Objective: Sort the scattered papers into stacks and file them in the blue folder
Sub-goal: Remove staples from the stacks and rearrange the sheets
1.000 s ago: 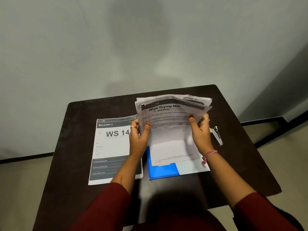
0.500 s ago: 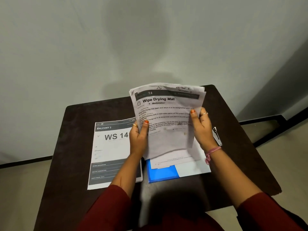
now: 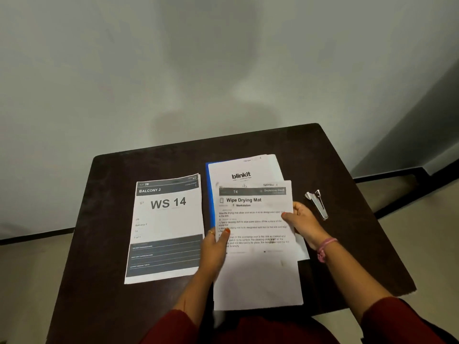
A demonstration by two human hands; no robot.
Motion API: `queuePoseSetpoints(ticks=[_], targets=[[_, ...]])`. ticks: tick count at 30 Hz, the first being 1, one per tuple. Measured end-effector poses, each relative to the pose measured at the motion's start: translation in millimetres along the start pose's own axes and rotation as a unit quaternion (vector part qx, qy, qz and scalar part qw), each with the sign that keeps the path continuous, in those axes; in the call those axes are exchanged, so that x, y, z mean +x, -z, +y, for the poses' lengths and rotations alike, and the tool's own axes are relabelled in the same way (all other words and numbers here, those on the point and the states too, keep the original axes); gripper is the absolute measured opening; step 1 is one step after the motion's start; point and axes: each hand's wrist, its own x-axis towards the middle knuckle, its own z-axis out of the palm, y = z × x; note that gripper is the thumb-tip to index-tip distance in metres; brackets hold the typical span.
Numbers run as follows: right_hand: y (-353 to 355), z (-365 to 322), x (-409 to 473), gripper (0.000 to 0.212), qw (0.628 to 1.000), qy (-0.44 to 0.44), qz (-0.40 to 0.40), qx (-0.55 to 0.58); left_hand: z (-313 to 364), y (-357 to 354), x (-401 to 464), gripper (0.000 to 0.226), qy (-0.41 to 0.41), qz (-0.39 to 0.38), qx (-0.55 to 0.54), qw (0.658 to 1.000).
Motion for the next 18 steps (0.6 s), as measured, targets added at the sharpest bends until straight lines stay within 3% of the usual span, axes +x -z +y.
queuePoseSetpoints(ticks=[6,11,14,18], targets=[[7,-6,27,0.021,1.0,0.018,0.009,-0.012,-10,-8,-19,0.016,-0.004,-0.031,0.042,0.999],[5,-12,45,0.028,0.998,0.019,-0.038,-0.049,-13,-2,-13,0.015,0.015,-0.048,0.088,0.995],[4,-9,47,0.023,0.997,0.013,-0.066,-0.04,-4,0,0,0.025,0.032,-0.013,0.072,0.997],[1,-2,47,0.021,0.995,0.012,-0.092,-0.041,26,-8,25,0.015,0.035,0.026,0.005,0.999]])
